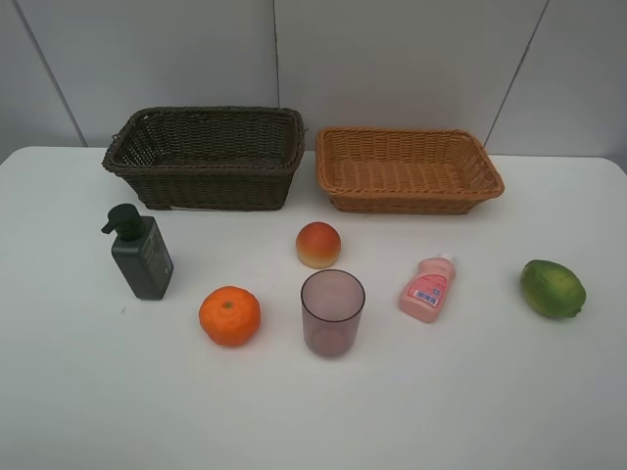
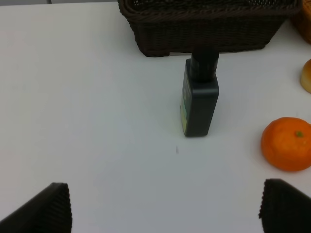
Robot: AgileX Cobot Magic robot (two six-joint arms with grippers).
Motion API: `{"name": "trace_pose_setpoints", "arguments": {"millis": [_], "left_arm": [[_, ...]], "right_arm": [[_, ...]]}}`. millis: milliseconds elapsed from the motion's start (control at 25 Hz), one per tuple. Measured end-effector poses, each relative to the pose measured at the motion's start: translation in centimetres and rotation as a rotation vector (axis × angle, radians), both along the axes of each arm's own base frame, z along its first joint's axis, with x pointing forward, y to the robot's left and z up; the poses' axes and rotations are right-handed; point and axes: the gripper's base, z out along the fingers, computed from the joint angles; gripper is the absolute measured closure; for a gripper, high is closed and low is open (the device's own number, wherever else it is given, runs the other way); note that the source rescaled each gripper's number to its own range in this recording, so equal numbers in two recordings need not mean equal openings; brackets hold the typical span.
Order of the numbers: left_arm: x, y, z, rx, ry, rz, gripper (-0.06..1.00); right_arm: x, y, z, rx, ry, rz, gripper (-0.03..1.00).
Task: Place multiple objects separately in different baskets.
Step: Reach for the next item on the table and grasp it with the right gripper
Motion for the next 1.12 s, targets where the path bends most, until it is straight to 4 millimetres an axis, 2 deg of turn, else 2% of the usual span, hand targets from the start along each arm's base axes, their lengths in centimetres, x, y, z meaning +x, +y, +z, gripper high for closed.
{"name": "trace_pose_setpoints", "arguments": {"millis": [160,320,440,640,920,1120], "left_arm": [[0.0,0.0,0.0,0.000,0.000,0.000,-0.06],[0.0,0.0,0.0,0.000,0.000,0.000,-0.06],[0.0,0.0,0.0,0.000,0.000,0.000,-0.06],[0.0,0.0,0.0,0.000,0.000,0.000,-0.06],[0.0,0.0,0.0,0.000,0.000,0.000,-0.06],[0.0,0.0,0.0,0.000,0.000,0.000,-0.06]], "right_arm": [[5.5,0.7,-0.2,0.000,0.113,0.058,0.17],[10.8,1.0,-2.0,-0.002,0.258,0.066,0.17],[13.6,1.1,-4.1,-0.001,0.362,0.066,0.17],[15.8,1.0,-7.4,-0.027,0.497,0.076,0.17],[17.3,0.7,-8.9,-0.075,0.497,0.085,0.17],[18.6,-0.5,-10.8,-0.085,0.532,0.058,0.17]]}}
